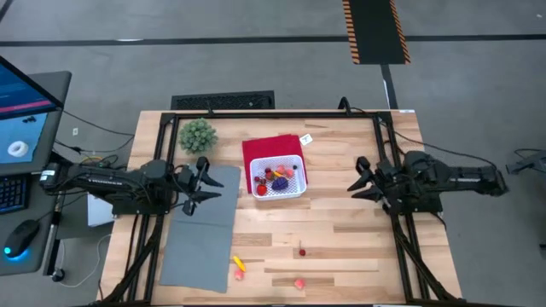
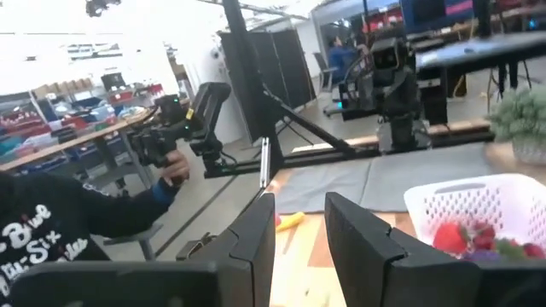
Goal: Pick and placing Produce into tupperware
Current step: Put the pink peach into the white bin
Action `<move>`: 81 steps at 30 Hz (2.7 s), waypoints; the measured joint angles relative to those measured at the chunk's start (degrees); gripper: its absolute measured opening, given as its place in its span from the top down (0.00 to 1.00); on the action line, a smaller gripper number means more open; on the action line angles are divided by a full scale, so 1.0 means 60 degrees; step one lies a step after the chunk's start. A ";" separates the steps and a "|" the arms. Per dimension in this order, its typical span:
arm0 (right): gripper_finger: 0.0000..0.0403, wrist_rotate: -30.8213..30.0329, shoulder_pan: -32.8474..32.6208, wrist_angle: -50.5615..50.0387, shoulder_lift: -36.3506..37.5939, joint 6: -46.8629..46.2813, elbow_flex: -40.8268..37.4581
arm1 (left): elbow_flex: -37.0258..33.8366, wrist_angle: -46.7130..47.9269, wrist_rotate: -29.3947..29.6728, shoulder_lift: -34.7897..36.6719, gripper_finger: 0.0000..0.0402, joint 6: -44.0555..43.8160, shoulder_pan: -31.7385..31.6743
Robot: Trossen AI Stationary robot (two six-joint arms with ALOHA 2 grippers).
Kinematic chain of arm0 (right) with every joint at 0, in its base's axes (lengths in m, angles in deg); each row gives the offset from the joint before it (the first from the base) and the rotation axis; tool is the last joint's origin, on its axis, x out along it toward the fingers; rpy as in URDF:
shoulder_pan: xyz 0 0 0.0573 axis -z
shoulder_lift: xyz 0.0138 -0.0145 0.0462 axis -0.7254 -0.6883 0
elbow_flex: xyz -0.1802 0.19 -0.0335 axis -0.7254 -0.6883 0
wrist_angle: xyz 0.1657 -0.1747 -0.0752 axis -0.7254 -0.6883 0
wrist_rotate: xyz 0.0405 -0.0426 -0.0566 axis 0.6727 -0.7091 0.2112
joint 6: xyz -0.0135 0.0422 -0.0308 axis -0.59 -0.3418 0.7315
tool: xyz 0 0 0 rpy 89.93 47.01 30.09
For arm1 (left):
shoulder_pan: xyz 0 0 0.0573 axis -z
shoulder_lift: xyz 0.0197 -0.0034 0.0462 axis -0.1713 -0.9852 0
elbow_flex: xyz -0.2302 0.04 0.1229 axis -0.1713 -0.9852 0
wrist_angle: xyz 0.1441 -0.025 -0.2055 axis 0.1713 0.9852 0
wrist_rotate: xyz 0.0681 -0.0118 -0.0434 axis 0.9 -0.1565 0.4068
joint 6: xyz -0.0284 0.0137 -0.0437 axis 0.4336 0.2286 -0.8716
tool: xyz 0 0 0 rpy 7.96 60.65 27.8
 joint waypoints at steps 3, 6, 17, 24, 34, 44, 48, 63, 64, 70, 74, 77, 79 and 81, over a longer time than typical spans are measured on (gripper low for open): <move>0.69 -0.0490 -0.0564 0.0571 -0.0844 -0.0360 -0.0002 | 0.0000 -0.0032 0.0011 -0.0010 0.70 -0.0147 0.0001; 0.69 -0.0931 -0.1109 0.1172 -0.1826 -0.0591 0.0000 | 0.0000 0.0130 -0.0270 -0.0010 0.70 -0.0130 0.0007; 0.69 -0.2867 -0.3081 0.3644 -0.5304 -0.0596 0.0240 | 0.0000 0.0264 -0.0340 -0.0014 0.70 -0.0883 0.0015; 0.69 -0.4142 -0.4540 0.3434 -0.7692 -0.0575 0.1570 | 0.0000 0.0264 -0.0334 -0.0014 0.70 -0.1093 0.0015; 0.69 -0.4719 -0.5852 0.1451 -1.1085 -0.0310 0.4421 | 0.0004 0.0267 -0.0313 -0.0014 0.70 -0.1150 0.0015; 0.46 -0.4370 -0.6207 -0.2134 -1.4585 -0.1845 0.7851 | 0.0007 0.0275 -0.0301 -0.0014 0.70 -0.1247 0.0015; 0.42 -0.4141 -0.6337 -0.3031 -1.5543 -0.1828 0.9068 | 0.0007 0.0279 -0.0297 -0.0014 0.70 -0.1287 0.0015; 0.44 -0.3372 -0.6678 -0.3476 -1.7273 -0.2402 1.0575 | 0.0007 0.0322 -0.0308 -0.0016 0.70 -0.1327 0.0015; 0.44 -0.3372 -0.6695 -0.3533 -1.7273 -0.2413 1.0575 | 0.0007 0.0322 -0.0308 -0.0014 0.70 -0.1327 0.0015; 0.44 -0.3796 -0.6714 -0.3436 -1.7269 -0.2326 1.0582 | 0.0007 0.0314 -0.0308 -0.0014 0.70 -0.1327 0.0015; 0.44 -0.3776 -0.6704 -0.3315 -1.7395 -0.2312 1.0591 | 0.0007 0.0311 -0.0312 -0.0014 0.70 -0.1327 0.0015; 0.44 -0.3598 -0.6700 -0.3327 -1.7559 -0.2335 1.0564 | 0.0007 0.0311 -0.0312 -0.0014 0.70 -0.1327 0.0015; 0.44 -0.3360 -0.6700 -0.2813 -1.7751 -0.2399 1.0612 | 0.0007 0.0345 -0.0312 -0.0015 0.70 -0.1327 0.0015; 0.44 -0.3342 -0.6718 -0.2898 -1.7878 -0.2411 1.0584 | 0.0007 0.0346 -0.0312 -0.0014 0.70 -0.1327 0.0015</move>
